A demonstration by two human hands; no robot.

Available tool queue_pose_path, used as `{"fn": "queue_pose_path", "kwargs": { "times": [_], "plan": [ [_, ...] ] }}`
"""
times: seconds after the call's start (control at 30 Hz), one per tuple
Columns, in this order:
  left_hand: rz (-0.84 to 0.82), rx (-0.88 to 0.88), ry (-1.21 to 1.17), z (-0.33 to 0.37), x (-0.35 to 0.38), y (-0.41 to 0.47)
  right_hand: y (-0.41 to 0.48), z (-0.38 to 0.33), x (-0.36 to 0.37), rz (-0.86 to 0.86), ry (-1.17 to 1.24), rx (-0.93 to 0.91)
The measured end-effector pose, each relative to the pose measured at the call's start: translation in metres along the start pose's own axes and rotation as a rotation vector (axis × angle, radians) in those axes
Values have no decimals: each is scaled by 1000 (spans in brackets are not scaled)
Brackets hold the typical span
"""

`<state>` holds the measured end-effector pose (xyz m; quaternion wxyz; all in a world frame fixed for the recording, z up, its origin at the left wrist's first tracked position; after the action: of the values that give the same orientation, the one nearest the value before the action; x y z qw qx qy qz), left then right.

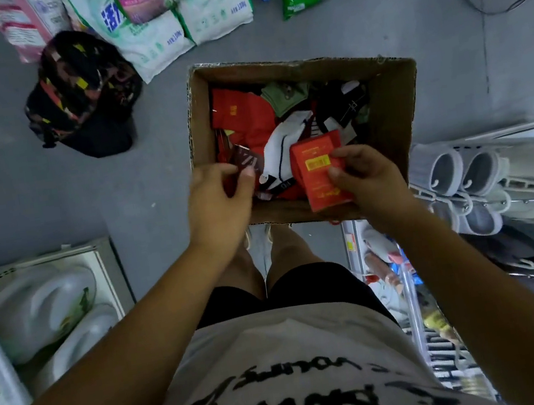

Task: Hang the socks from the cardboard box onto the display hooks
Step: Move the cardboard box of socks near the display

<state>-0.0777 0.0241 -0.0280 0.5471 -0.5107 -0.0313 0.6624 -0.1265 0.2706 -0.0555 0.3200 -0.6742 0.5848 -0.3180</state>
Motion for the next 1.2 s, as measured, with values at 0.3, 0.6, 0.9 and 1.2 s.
{"fn": "queue_pose_path", "kwargs": {
  "times": [0.3, 0.6, 0.9, 1.2],
  "plan": [
    [-382, -375, -495, -17, 27, -7, 1, 8, 75, -124, -64, -16],
    [-235, -391, -203, -67, -22, 7, 94, -41, 116, -134, -666, -302],
    [-123, -295, -15, -77, -28, 15, 171, -31, 158, -200, -1135, -257],
    [-140, -300, -42, -87, -22, 3, 191, -6, 144, -218, -1009, -188]
  ]
}}
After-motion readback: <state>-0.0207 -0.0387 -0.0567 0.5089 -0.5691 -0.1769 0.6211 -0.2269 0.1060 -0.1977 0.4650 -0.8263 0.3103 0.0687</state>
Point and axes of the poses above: each hand's wrist, its own y-axis towards the middle knuckle, its own x-axis out of the palm, z = x × y, the point moved 7 cm from there along y, towards the middle knuckle, and after that the axes turned 7 degrees about y, right-handed, at the moved point
